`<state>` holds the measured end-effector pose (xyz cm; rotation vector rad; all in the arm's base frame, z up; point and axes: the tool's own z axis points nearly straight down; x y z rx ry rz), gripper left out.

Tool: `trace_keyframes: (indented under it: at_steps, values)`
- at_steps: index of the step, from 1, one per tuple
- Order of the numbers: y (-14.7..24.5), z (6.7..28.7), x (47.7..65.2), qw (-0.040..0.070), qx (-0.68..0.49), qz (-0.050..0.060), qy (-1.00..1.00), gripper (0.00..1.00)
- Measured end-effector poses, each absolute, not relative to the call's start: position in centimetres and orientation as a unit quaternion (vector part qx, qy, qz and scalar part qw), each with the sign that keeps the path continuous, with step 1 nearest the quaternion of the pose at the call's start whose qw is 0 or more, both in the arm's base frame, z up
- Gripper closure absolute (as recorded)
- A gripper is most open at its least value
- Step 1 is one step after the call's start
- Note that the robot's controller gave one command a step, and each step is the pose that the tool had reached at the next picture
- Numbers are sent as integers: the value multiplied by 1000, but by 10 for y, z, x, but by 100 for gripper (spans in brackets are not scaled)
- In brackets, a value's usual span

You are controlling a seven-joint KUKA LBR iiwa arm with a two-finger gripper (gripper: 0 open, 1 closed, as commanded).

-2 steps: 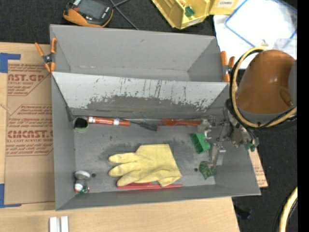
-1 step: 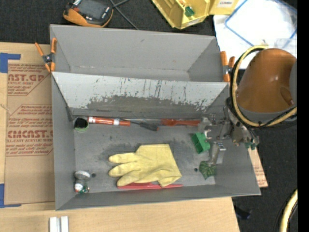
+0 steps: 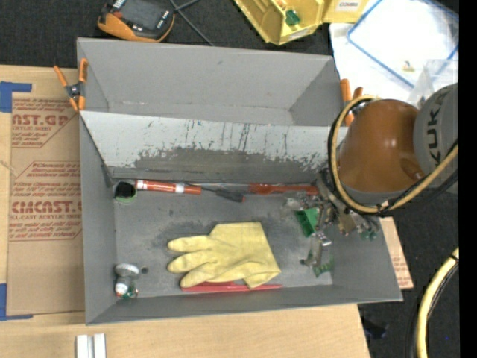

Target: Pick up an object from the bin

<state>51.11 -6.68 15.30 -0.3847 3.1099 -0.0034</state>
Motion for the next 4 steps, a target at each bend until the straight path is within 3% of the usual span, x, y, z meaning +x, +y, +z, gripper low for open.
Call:
trace_keyframes:
  at_steps: [2, 3, 4]
  values:
    - [-30, 68, 510, -1, 17, 0, 1000, 0]
    - [-16, 70, 517, 2, 232, 0, 973, 100]
    - [-16, 70, 517, 2, 232, 0, 973, 100]
